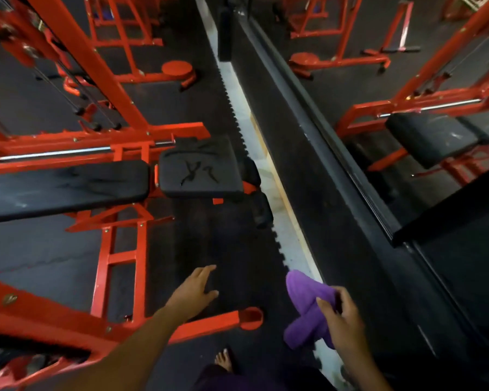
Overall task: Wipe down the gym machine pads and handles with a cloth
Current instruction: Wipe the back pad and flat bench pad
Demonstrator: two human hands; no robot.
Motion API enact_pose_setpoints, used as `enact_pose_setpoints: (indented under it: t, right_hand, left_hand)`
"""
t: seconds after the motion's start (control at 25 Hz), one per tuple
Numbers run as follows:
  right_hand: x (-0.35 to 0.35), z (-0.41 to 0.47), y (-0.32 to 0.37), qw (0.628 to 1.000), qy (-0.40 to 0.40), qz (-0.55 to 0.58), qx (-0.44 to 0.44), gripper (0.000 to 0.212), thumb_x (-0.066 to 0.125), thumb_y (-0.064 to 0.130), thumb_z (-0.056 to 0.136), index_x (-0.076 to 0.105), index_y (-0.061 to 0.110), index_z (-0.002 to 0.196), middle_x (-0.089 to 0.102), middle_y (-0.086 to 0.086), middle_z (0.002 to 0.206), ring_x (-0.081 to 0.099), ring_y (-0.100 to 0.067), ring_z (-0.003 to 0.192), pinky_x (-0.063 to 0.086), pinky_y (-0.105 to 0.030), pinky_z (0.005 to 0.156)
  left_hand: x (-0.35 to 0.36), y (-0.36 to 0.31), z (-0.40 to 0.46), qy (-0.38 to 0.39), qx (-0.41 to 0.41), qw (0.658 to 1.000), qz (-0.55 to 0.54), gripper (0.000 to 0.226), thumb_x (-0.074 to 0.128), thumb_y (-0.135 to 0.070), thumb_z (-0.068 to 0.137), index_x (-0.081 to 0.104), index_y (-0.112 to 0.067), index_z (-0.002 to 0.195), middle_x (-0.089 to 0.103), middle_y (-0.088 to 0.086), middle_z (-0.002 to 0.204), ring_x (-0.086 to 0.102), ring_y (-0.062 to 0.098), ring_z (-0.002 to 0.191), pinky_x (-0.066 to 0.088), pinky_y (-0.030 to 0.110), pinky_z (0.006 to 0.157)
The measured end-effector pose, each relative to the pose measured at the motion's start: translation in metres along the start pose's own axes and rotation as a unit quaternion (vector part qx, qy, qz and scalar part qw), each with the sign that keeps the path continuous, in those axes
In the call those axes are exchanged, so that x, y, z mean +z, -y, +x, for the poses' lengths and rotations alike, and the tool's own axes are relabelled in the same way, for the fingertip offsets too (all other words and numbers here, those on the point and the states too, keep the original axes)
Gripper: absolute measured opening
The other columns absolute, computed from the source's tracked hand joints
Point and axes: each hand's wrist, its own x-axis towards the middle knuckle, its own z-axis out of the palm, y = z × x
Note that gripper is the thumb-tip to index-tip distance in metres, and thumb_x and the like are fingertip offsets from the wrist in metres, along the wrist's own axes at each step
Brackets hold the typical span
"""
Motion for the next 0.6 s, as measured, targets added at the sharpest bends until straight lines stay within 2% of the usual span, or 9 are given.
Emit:
enact_pose_setpoints:
  t: [0.08, 0.2, 0.24, 0.4, 0.52, 0.6]
  right_hand:
    - [-0.009, 0.051, 0.001, 0.998, 0.005, 0.055, 0.034, 0.014, 0.063, 0.009, 0.096, 0.059, 0.019, 0.105, 0.068, -0.007, 0.105, 0.065, -0.029, 0.101, 0.052, -0.045, 0.086]
    - [-0.022, 0.135, 0.012, 0.989, 0.011, 0.124, 0.084, 0.011, 0.056, 0.012, 0.1, 0.06, 0.018, 0.109, 0.067, -0.013, 0.112, 0.065, -0.033, 0.104, 0.052, -0.058, 0.094]
    - [-0.024, 0.167, 0.018, 0.986, 0.014, 0.142, 0.089, 0.011, 0.054, 0.014, 0.101, 0.06, 0.017, 0.11, 0.067, -0.014, 0.114, 0.065, -0.032, 0.105, 0.051, -0.058, 0.096]
    - [-0.028, 0.287, 0.049, 0.983, 0.035, 0.159, 0.083, 0.009, 0.053, 0.014, 0.102, 0.06, 0.012, 0.109, 0.067, -0.008, 0.108, 0.062, -0.028, 0.106, 0.049, -0.042, 0.091]
    - [-0.011, 0.363, 0.071, 0.987, 0.087, 0.118, 0.066, 0.006, 0.059, 0.02, 0.101, 0.061, 0.019, 0.106, 0.068, -0.003, 0.108, 0.063, -0.027, 0.107, 0.048, -0.038, 0.091]
    - [0.009, 0.413, 0.082, 0.99, 0.104, 0.085, 0.04, 0.013, 0.061, 0.026, 0.1, 0.06, 0.018, 0.11, 0.067, -0.004, 0.11, 0.063, -0.027, 0.109, 0.048, -0.041, 0.095]
  left_hand:
    - [-0.001, -0.022, 0.039, -0.012, -0.003, 1.0, -0.018, 0.075, 0.07, -0.035, 0.095, 0.032, -0.025, 0.159, 0.042, 0.002, 0.152, 0.054, 0.022, 0.131, 0.044, 0.035, 0.11]
    - [0.002, -0.048, 0.091, -0.025, -0.029, 0.998, -0.041, 0.075, 0.069, -0.036, 0.096, 0.029, -0.027, 0.16, 0.041, 0.001, 0.152, 0.058, 0.019, 0.124, 0.044, 0.031, 0.108]
    - [0.003, -0.053, 0.11, -0.026, -0.039, 0.998, -0.043, 0.076, 0.069, -0.036, 0.097, 0.028, -0.028, 0.16, 0.04, 0.0, 0.153, 0.056, 0.018, 0.127, 0.044, 0.03, 0.109]
    - [-0.007, -0.083, 0.178, -0.037, -0.1, 0.993, -0.045, 0.078, 0.067, -0.04, 0.097, 0.023, -0.032, 0.161, 0.034, -0.001, 0.159, 0.048, 0.02, 0.138, 0.043, 0.033, 0.112]
    - [-0.033, -0.106, 0.231, -0.07, -0.093, 0.993, -0.019, 0.078, 0.065, -0.041, 0.098, 0.021, -0.032, 0.162, 0.029, -0.003, 0.164, 0.038, 0.02, 0.146, 0.039, 0.037, 0.117]
    - [-0.054, -0.113, 0.276, -0.094, -0.085, 0.992, 0.012, 0.078, 0.063, -0.04, 0.099, 0.021, -0.028, 0.163, 0.025, -0.003, 0.167, 0.031, 0.02, 0.151, 0.034, 0.039, 0.121]
